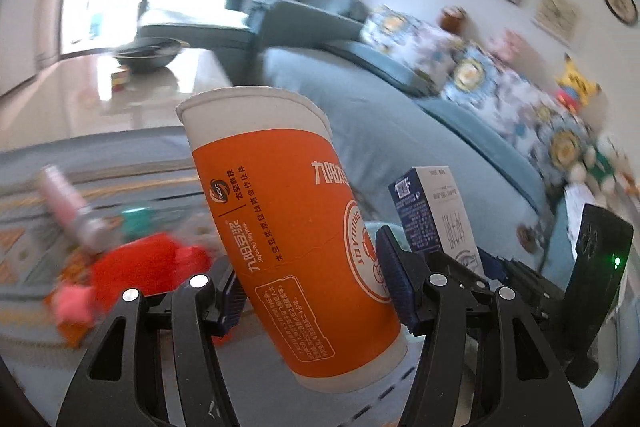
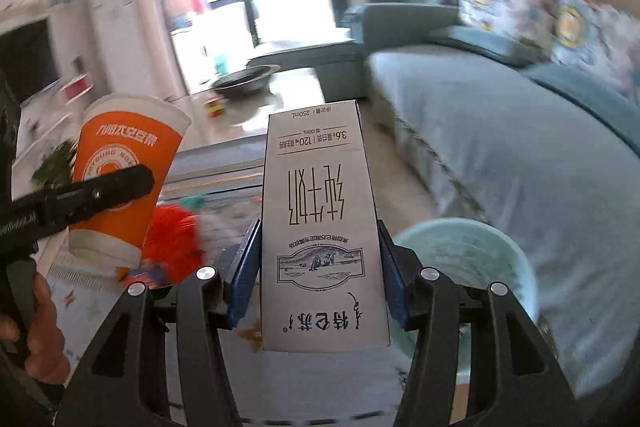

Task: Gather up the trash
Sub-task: 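Carry the cup and carton to the green basket and release both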

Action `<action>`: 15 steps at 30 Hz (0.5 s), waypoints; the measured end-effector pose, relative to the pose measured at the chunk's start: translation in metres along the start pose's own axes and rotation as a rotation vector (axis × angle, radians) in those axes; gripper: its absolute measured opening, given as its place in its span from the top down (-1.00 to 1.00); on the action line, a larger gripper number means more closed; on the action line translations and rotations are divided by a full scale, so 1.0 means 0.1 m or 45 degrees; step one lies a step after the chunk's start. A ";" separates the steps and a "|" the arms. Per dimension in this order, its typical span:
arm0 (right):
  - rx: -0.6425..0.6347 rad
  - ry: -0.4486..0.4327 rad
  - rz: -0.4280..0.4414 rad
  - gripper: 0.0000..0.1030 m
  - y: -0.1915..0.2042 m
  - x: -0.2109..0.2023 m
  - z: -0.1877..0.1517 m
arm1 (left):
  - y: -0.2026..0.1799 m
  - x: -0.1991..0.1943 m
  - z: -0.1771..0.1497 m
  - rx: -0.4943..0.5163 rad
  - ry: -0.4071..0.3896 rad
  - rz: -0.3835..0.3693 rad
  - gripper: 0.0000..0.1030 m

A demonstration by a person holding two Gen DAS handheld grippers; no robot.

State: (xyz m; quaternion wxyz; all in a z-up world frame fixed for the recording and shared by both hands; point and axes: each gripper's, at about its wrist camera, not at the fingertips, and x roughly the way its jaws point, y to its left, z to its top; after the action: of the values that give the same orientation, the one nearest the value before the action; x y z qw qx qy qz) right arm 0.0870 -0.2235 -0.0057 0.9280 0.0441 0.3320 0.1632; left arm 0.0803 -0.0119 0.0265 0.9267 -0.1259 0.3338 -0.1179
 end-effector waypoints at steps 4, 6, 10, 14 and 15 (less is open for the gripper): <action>0.135 0.039 -0.108 0.02 -0.46 0.10 -0.08 | -0.35 0.48 0.04 0.094 0.099 -0.090 -0.11; 0.182 0.062 -0.149 0.02 -0.64 0.16 -0.15 | -0.47 0.69 0.02 0.127 0.145 -0.129 -0.12; 0.260 0.111 -0.194 0.01 -0.90 0.30 -0.30 | -0.66 1.08 -0.05 0.168 0.242 -0.182 -0.03; 0.297 0.154 -0.233 0.00 -1.10 0.44 -0.40 | -0.76 1.29 -0.11 0.209 0.291 -0.191 0.01; 0.305 0.159 -0.236 -0.02 -1.14 0.47 -0.42 | -0.77 1.34 -0.13 0.213 0.301 -0.194 -0.03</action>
State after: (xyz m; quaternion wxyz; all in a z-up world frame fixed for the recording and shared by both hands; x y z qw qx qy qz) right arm 0.1259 -0.3165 -0.0877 0.9047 0.1133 0.4089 0.0385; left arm 0.1621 -0.1268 -0.0379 0.8765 -0.0584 0.4191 -0.2294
